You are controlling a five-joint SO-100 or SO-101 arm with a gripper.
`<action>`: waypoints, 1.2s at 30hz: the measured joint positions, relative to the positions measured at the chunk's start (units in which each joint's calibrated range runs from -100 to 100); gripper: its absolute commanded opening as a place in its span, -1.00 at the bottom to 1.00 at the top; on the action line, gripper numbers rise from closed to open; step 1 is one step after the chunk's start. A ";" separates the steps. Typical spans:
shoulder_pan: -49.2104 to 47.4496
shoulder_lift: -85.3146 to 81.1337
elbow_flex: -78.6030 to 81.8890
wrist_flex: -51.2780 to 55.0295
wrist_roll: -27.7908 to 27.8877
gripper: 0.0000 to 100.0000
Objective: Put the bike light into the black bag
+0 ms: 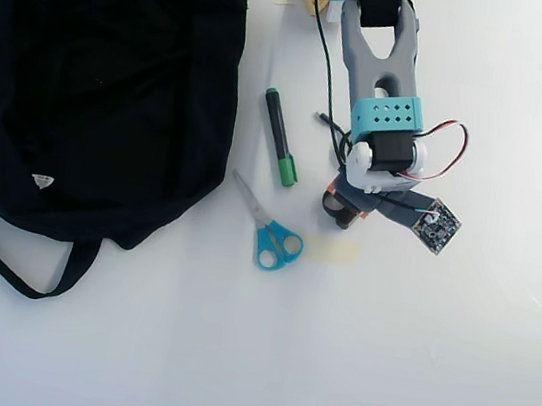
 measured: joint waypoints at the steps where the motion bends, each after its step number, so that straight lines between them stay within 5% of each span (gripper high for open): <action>1: 0.00 0.00 0.00 0.00 0.00 -0.92; 10: 0.88 0.00 0.00 0.00 -0.98 -0.62; 36: 2.42 0.00 0.00 -2.23 -5.57 -0.61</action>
